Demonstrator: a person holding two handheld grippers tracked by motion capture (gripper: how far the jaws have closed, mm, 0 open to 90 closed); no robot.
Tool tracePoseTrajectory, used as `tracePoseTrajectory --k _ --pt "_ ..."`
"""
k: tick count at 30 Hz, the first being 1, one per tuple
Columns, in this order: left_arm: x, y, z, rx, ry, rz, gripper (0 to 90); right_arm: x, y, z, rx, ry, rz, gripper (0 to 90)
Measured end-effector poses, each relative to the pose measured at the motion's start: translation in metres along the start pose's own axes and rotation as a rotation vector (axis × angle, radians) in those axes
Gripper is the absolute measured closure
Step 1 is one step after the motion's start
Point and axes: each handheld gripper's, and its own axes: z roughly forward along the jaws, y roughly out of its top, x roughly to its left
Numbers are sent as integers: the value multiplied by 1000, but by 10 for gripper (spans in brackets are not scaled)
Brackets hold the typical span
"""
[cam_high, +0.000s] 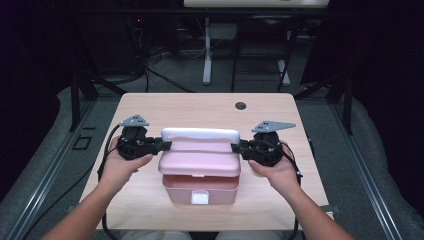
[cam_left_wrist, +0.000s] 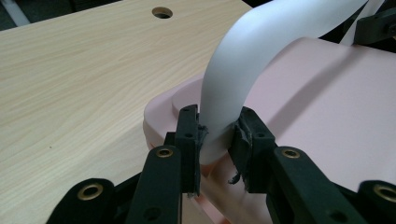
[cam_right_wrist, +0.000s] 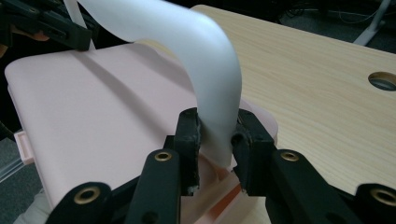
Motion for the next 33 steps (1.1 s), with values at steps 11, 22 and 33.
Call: tracePoseTrajectory --k 11,22,33 --pt "0 0 -5 -12 -9 -2 704 0 3 0 2 -7 3 735" --pt "-2 -12 -24 -1 -9 6 716 0 5 -1 4 -4 9 737" --pt "-6 -44 -32 41 -18 26 874 0 6 -2 4 -3 14 737"
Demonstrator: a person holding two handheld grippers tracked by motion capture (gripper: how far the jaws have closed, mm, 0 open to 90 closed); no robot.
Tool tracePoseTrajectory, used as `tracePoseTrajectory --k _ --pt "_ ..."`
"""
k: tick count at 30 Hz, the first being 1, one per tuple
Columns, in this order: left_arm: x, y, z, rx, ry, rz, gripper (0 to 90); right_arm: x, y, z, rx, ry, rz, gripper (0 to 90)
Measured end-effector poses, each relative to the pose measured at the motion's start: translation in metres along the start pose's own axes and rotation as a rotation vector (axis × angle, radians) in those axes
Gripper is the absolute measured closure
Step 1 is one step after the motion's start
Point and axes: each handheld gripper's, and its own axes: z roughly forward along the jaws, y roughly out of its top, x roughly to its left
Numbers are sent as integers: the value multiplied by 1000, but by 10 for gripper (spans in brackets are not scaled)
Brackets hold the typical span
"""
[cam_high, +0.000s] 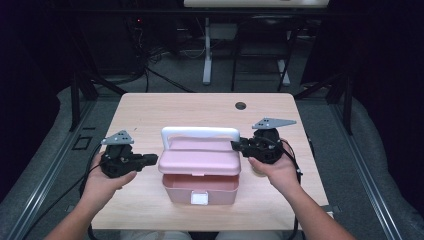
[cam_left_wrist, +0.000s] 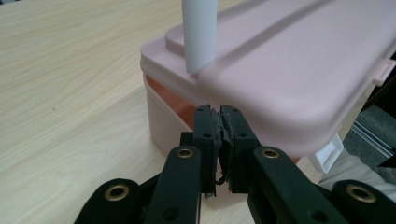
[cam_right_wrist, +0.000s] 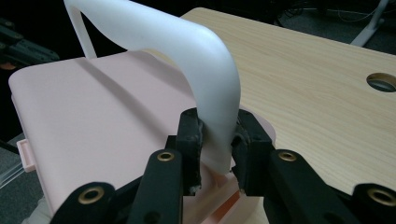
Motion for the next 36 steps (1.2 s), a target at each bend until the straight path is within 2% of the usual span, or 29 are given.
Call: tracePoseTrajectory --k 8,22,33,36 --pt "-5 -12 9 35 -19 4 898 0 0 0 -1 -1 4 737" --pt "-22 -10 31 73 -77 44 900 0 -1 0 2 1 1 736" --pt "-27 -8 31 70 -84 57 899 -1 -3 0 -4 5 3 732" --pt "-27 -7 31 72 -83 61 899 -2 -3 -1 -16 5 9 700"
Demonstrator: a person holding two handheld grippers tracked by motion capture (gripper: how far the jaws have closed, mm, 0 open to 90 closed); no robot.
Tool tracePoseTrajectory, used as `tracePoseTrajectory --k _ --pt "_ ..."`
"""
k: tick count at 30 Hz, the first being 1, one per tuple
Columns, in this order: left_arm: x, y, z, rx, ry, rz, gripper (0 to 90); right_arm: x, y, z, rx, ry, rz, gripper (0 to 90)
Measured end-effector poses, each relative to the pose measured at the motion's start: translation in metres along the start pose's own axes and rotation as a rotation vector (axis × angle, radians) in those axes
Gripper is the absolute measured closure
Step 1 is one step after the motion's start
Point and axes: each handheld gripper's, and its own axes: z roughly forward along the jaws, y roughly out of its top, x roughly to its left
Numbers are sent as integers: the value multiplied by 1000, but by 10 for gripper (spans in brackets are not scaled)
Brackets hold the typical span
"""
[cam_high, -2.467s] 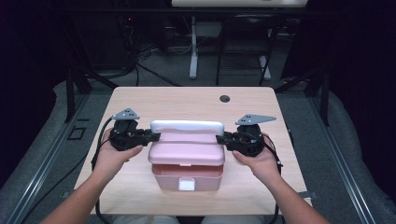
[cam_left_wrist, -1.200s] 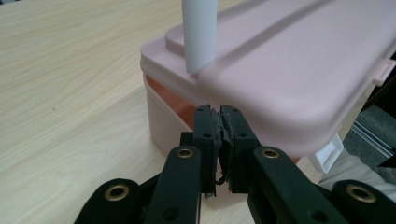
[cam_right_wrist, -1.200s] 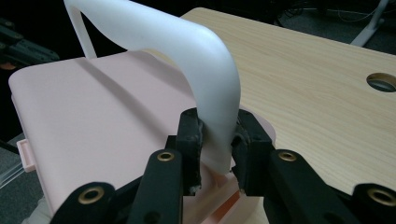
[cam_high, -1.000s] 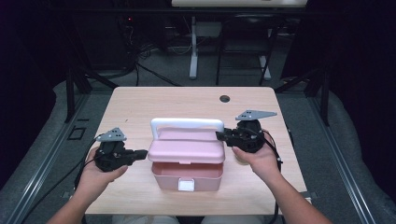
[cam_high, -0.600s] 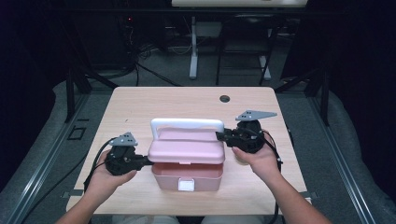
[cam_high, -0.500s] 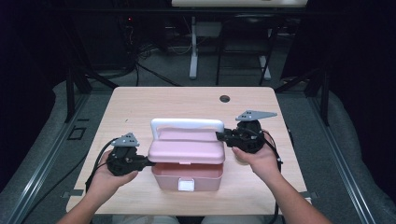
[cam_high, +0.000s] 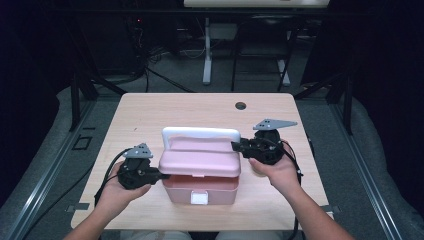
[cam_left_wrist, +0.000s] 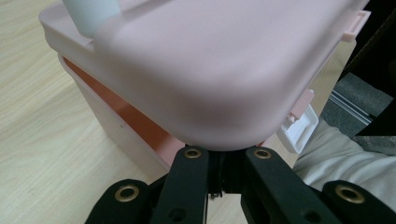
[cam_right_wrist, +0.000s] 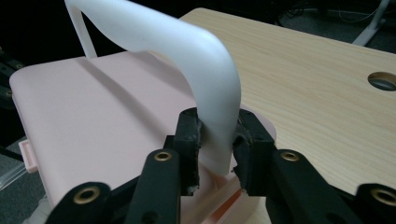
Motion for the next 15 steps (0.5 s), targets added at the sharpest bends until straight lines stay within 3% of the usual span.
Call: tracePoseTrajectory --k 15 --pt "1 14 -9 -40 6 -4 896 -3 -15 -21 -72 -20 26 691"
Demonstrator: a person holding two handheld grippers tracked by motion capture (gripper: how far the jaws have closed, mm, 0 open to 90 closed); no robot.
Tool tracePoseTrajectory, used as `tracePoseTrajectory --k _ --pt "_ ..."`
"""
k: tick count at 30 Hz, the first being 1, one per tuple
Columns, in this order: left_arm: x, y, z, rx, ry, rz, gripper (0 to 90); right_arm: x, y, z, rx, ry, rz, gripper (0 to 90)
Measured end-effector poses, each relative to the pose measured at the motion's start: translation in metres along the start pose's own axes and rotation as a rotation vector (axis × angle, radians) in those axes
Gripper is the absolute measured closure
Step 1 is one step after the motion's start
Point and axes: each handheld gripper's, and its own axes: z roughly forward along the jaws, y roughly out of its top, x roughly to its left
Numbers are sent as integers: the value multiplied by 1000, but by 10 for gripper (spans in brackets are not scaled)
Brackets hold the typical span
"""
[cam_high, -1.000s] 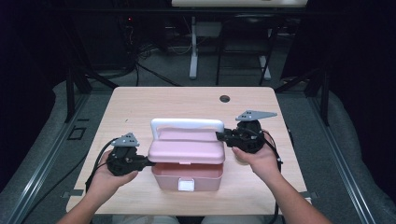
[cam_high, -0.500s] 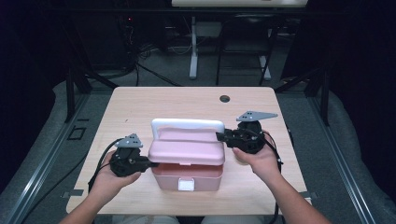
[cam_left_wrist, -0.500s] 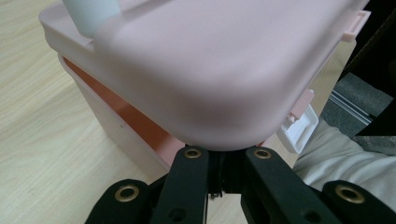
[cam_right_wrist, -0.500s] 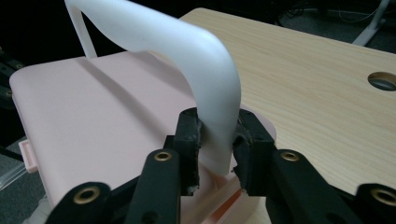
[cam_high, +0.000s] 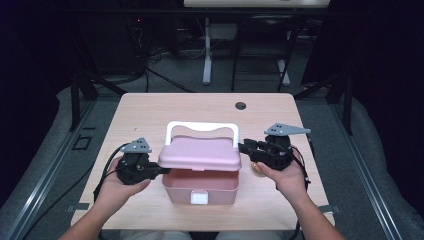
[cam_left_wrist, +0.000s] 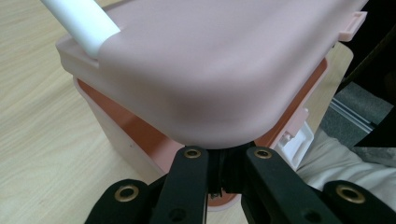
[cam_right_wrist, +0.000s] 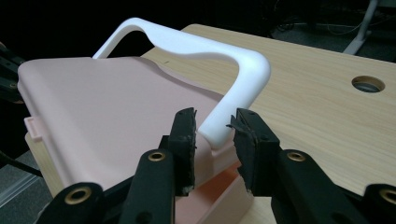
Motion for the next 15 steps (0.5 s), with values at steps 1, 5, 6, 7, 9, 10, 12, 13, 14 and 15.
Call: tracePoseTrajectory --k 1,5,6,7,9,10,12,13,14,15 --pt "1 1 -1 1 1 6 895 0 -2 -2 -8 -1 7 694" --pt "2 6 -2 -12 0 -2 895 -2 -13 -9 -34 -12 42 719" --pt "3 8 -3 -13 2 -1 895 -2 -15 -9 -34 -21 46 722" --pt "3 9 -4 -13 5 -2 895 -3 -19 -9 -33 -30 43 725" --pt "3 12 -4 -15 10 1 895 -4 -23 -10 -23 -47 50 736" --pt "3 14 -5 -17 11 -1 896 -5 -25 -9 -18 -53 50 743" --pt "3 16 -5 -18 15 1 896 -6 -30 -8 -12 -54 56 754" --pt "4 18 -6 -18 18 2 895 -5 -34 -5 8 -53 55 765" --pt "4 19 -6 -19 19 0 895 -5 -34 -5 8 -53 55 765" --pt "5 20 -6 -23 17 -2 895 -5 -36 -4 15 -52 59 767"
